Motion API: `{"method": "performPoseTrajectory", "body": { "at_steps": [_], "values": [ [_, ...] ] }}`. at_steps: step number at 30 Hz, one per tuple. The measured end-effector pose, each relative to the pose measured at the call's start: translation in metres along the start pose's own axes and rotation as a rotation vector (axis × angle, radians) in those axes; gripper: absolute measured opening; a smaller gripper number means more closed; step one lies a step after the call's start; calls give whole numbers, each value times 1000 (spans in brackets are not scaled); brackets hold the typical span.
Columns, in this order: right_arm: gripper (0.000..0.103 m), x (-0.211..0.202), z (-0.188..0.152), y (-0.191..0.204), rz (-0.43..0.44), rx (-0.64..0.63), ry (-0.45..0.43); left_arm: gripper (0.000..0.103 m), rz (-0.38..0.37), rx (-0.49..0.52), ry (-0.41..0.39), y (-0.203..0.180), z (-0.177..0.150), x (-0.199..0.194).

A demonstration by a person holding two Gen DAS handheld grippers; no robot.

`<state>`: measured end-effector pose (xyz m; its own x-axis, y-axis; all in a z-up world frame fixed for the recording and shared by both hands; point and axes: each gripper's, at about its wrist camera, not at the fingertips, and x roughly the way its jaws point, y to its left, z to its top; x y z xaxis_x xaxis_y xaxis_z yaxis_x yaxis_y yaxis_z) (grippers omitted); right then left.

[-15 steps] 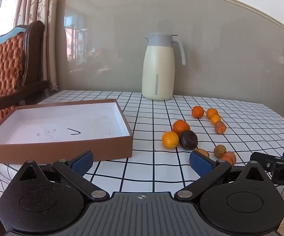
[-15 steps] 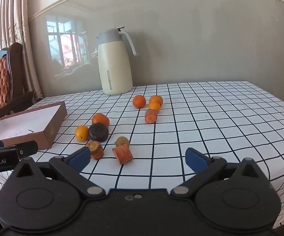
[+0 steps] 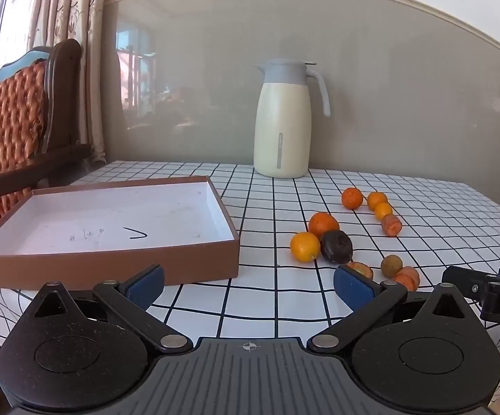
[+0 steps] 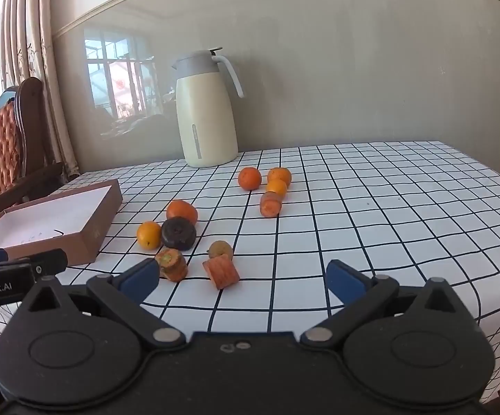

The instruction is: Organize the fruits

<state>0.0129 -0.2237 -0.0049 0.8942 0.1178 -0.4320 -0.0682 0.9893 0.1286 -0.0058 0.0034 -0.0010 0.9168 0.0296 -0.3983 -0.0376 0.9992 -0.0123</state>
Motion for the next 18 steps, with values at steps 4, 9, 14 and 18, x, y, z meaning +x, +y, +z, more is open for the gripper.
{"method": "performPoseTrajectory", "body": {
  "at_steps": [4, 9, 14, 18],
  "values": [
    [97, -3, 2, 0, -17, -10, -19, 103, 3, 2, -6, 1, -1, -1],
    [97, -6, 4, -3, -29, -5, -44, 103, -1, -3, -32, 2, 0, -6],
    [97, -6, 5, -3, -35, -3, -46, 103, 3, -6, -38, 2, 2, -7],
    [97, -6, 4, -3, -32, 0, -47, 103, 3, -1, -44, 0, 2, -7]
  ]
}}
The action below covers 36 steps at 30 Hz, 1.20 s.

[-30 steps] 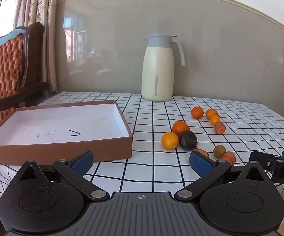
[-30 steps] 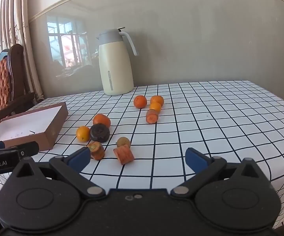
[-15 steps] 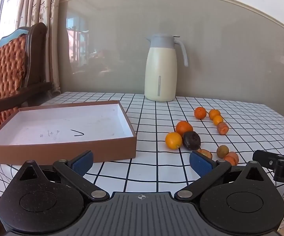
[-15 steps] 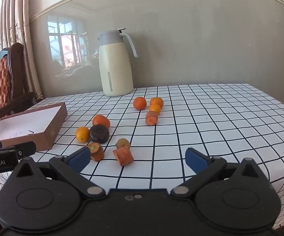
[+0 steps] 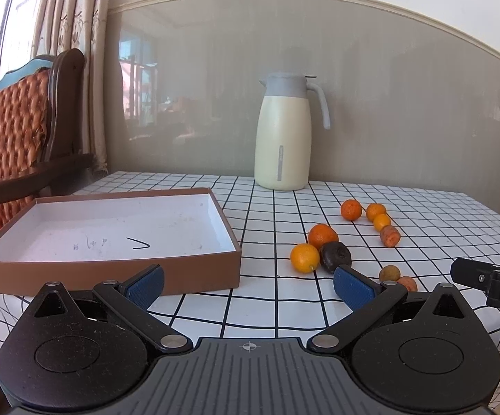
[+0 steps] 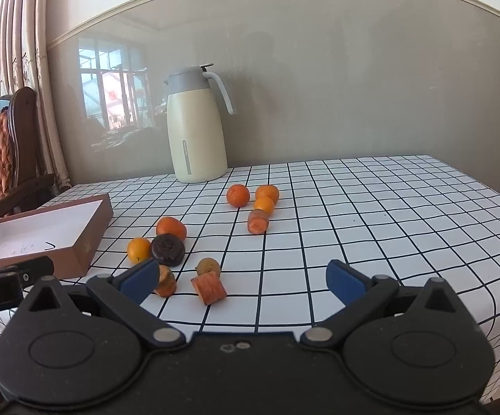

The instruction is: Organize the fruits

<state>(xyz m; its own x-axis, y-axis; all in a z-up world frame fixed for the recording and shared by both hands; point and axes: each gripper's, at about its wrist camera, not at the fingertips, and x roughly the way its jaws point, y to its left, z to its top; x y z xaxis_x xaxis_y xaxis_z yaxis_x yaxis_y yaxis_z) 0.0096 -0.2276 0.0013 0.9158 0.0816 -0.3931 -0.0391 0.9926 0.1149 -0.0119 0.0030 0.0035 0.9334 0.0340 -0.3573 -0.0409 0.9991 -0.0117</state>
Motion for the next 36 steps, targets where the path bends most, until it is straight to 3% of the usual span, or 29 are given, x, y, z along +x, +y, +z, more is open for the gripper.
{"method": "performPoseTrajectory", "body": {
  "at_steps": [36],
  "values": [
    [97, -1, 0, 0, 20, 0, -1, 103, 6, 22, -13, -3, 0, -2]
  ]
}}
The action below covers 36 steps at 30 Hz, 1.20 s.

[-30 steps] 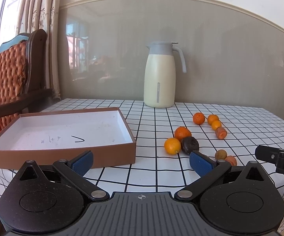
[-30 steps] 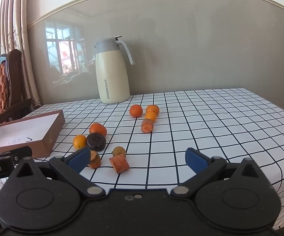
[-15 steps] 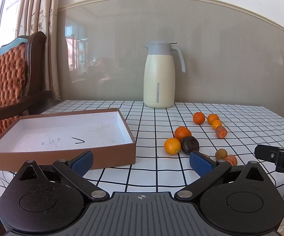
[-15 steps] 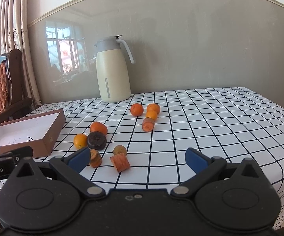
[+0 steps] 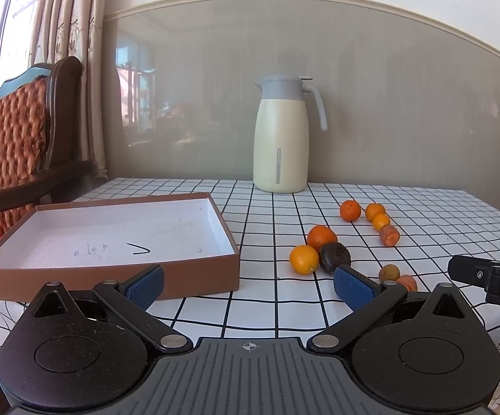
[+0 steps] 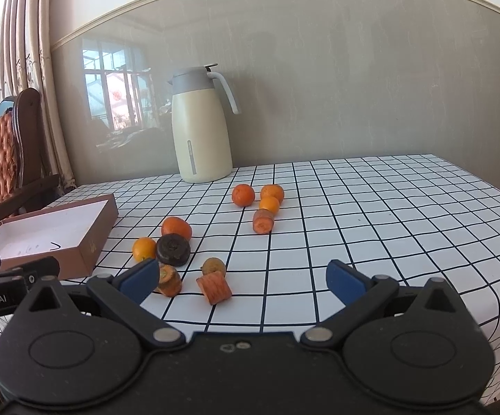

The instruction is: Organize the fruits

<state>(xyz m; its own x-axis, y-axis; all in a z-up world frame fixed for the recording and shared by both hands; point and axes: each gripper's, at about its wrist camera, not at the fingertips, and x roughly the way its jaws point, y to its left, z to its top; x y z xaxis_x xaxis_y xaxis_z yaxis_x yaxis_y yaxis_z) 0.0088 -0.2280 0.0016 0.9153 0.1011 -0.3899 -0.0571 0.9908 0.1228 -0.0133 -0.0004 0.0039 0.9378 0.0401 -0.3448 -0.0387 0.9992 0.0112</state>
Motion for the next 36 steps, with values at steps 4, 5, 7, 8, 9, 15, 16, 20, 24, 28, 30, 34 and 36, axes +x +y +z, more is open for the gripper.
{"method": "performPoseTrajectory", "body": {
  "at_steps": [4, 5, 7, 8, 9, 15, 16, 20, 24, 28, 30, 34, 36],
  "values": [
    [97, 0, 0, 0, 2, -1, 1, 103, 0, 1, -1, 0, 0, 0],
    [97, 0, 0, 0, 2, -1, 1, 103, 0, 1, -1, 0, 0, 0],
    [97, 0, 0, 0, 1, -1, 1, 103, 0, 1, -1, 0, 0, 0],
    [97, 0, 0, 0, 2, -1, 1, 103, 0, 1, -1, 0, 0, 0],
    [97, 0, 0, 0, 2, -1, 1, 103, 0, 1, -1, 0, 0, 0],
    [97, 0, 0, 0, 1, -1, 1, 103, 0, 11, -3, -1, 0, 0],
    [97, 1, 0, 0, 1, -1, 0, 103, 0, 13, -4, -2, 0, 0],
    [97, 0, 0, 0, 1, 1, 0, 103, -1, 20, -3, -4, -1, 0],
    [97, 0, 0, 0, 1, 2, -3, 103, -2, 25, -3, -5, -1, 0],
    [97, 1, -1, 0, 4, 1, -2, 103, 0, 32, 0, -6, -1, 0],
    [97, 0, -1, 0, 6, 2, -2, 103, 0, 35, 1, -7, -1, 0],
    [97, 0, -1, 0, 7, 0, -1, 103, -2, 36, 4, -8, -1, 0],
    [97, 0, -2, 0, 7, -4, -2, 103, -4, 39, 7, -9, -1, 0]
  ]
}}
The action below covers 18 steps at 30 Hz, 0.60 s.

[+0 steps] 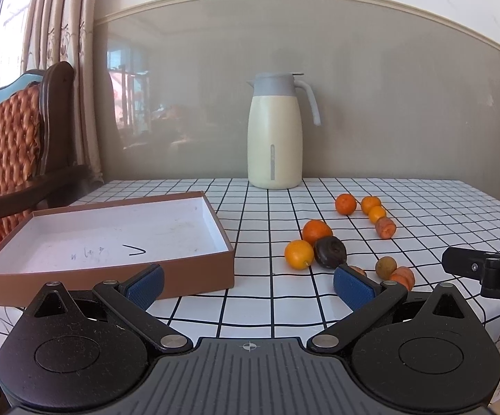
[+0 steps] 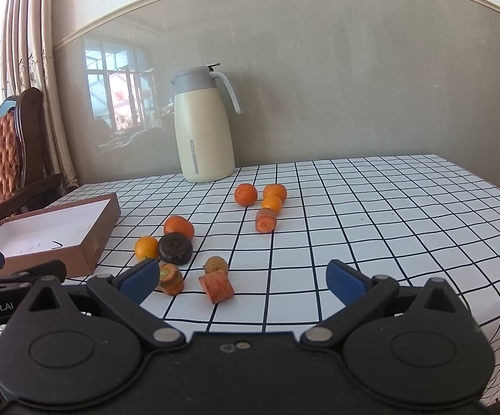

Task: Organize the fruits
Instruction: 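Grasp the carrot piece with the right tool while the left tool grasps a cut carrot chunk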

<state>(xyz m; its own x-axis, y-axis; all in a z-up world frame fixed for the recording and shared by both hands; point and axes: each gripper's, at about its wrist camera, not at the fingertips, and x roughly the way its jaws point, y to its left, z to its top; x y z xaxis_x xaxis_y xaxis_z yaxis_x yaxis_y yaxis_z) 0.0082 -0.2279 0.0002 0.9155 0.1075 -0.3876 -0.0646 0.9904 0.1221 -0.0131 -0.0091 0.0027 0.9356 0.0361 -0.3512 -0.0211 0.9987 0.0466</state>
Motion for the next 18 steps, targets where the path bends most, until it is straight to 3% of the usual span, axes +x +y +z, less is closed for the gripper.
{"method": "performPoseTrajectory", "body": {
  "at_steps": [6, 11, 13, 17, 18],
  "values": [
    [95, 1, -2, 3, -8, -26, 2, 103, -17, 36, 10, -8, -1, 3],
    [79, 7, -4, 2, 14, -44, 33, 103, -44, 64, 41, -18, -2, 8],
    [67, 11, -4, 2, 41, -29, 54, 103, -51, 69, 49, -21, -2, 11],
    [59, 19, -3, 7, 60, -58, 72, 103, -56, 58, 74, -23, -1, 19],
    [52, 21, -2, 9, 66, -67, 74, 103, -54, 61, 76, -25, -1, 21]
  ]
}}
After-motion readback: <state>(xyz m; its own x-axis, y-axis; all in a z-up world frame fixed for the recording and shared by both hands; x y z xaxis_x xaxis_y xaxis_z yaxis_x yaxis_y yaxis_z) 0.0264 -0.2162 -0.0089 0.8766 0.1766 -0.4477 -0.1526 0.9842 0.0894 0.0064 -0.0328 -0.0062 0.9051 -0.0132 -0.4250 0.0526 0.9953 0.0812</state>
